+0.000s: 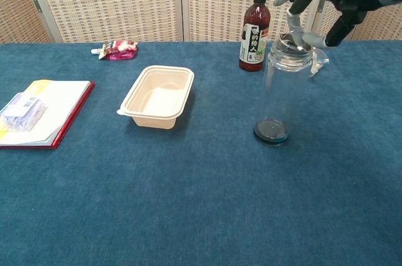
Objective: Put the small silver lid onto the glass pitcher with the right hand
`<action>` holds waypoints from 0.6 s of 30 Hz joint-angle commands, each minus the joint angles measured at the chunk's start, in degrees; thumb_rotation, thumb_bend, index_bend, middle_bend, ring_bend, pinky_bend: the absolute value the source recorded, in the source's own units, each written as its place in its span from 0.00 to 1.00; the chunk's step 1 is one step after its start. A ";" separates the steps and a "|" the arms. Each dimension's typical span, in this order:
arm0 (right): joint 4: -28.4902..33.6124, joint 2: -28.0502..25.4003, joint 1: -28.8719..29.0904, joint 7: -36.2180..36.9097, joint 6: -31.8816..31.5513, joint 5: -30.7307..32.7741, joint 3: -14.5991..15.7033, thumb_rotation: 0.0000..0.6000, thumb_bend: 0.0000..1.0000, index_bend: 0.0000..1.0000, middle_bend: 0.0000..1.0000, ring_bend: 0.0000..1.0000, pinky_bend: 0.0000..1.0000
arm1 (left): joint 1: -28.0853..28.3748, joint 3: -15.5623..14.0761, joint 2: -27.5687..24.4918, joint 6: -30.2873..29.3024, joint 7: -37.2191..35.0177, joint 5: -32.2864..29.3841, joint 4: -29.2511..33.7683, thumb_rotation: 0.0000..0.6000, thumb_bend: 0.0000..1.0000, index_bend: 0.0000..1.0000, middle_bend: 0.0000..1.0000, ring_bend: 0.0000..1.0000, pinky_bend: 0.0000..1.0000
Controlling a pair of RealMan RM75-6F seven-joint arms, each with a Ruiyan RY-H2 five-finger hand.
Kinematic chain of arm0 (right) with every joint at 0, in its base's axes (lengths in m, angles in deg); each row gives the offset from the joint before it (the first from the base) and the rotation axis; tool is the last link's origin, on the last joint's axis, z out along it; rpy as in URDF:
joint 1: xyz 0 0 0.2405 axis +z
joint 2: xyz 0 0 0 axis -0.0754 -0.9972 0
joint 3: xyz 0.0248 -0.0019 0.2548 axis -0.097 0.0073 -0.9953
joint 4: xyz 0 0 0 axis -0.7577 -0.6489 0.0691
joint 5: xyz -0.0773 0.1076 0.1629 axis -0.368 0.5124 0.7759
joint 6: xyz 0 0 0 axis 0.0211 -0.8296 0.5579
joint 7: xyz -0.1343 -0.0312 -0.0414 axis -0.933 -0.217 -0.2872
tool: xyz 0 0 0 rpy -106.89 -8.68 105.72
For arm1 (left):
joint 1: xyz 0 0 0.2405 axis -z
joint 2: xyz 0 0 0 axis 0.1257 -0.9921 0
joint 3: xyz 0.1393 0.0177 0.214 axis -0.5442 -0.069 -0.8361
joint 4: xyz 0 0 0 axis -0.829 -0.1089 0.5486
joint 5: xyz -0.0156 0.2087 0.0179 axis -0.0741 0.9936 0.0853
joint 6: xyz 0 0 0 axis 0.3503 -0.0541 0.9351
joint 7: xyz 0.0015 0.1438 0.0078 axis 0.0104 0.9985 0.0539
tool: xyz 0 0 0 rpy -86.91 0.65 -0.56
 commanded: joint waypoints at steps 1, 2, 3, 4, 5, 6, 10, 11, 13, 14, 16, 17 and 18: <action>0.24 -0.16 0.38 -0.97 -0.53 0.48 0.40 1.00 0.51 0.56 0.01 0.00 0.00 | -0.03 0.00 -0.01 -0.03 -0.07 0.01 0.02 1.00 0.37 0.00 0.05 0.00 0.00; 0.47 -0.27 0.48 -1.40 -0.85 0.69 0.56 1.00 0.50 0.55 0.01 0.00 0.00 | -0.06 -0.01 -0.05 -0.06 -0.14 0.01 0.01 1.00 0.37 0.00 0.05 0.00 0.00; 0.86 -0.50 0.59 -1.85 -1.07 1.08 0.75 1.00 0.50 0.54 0.00 0.00 0.00 | -0.07 -0.02 -0.08 -0.06 -0.25 0.01 0.01 1.00 0.37 0.00 0.05 0.00 0.00; 1.14 -0.69 0.65 -2.03 -1.28 1.23 0.79 1.00 0.48 0.53 0.00 0.00 0.00 | -0.07 0.01 -0.09 -0.07 -0.26 0.00 -0.01 1.00 0.38 0.00 0.05 0.00 0.00; 1.40 -0.88 0.68 -2.20 -1.55 1.30 0.83 1.00 0.48 0.51 0.00 0.00 0.00 | -0.06 0.04 -0.10 -0.08 -0.24 -0.03 -0.02 1.00 0.38 0.00 0.05 0.00 0.00; 1.70 -1.14 0.69 -2.40 -1.78 1.39 0.92 1.00 0.47 0.50 0.00 0.00 0.00 | -0.06 0.04 -0.10 -0.03 -0.23 -0.05 -0.01 1.00 0.38 0.00 0.05 0.00 0.00; 3.04 -2.39 0.40 -1.75 -2.27 1.10 0.88 1.00 0.44 0.42 0.00 0.00 0.00 | -0.04 0.04 -0.08 0.06 -0.02 -0.04 0.05 1.00 0.37 0.00 0.05 0.00 0.00; 3.17 -2.61 0.38 -1.76 -2.27 1.11 0.97 1.00 0.44 0.40 0.00 0.00 0.00 | -0.04 0.04 -0.09 0.07 0.03 -0.06 0.08 1.00 0.38 0.00 0.05 0.00 0.00; 3.40 -2.99 0.35 -1.75 -2.40 1.19 1.07 1.00 0.43 0.38 0.00 0.00 0.00 | -0.07 0.05 -0.05 0.06 0.19 -0.09 0.15 1.00 0.38 0.00 0.05 0.00 0.00; 3.45 -3.09 0.31 -1.73 -2.50 1.12 1.13 1.00 0.43 0.36 0.00 0.00 0.00 | -0.08 0.04 -0.05 0.06 0.21 -0.09 0.20 1.00 0.38 0.00 0.05 0.00 0.00; 3.65 -3.32 0.04 -1.23 -2.83 0.62 1.05 1.00 0.42 0.33 0.00 0.00 0.00 | -0.09 0.06 -0.03 0.08 0.35 -0.12 0.21 1.00 0.37 0.00 0.05 0.00 0.00; 3.95 -3.62 -0.27 -0.51 -3.00 0.06 0.91 1.00 0.42 0.32 0.00 0.00 0.00 | -0.09 0.07 -0.01 0.09 0.40 -0.14 0.19 1.00 0.37 0.00 0.05 0.00 0.00; 4.26 -4.00 -0.54 0.01 -3.20 -0.48 0.78 1.00 0.42 0.31 0.00 0.00 0.00 | -0.08 0.09 0.00 0.10 0.43 -0.16 0.17 1.00 0.37 0.00 0.05 0.00 0.00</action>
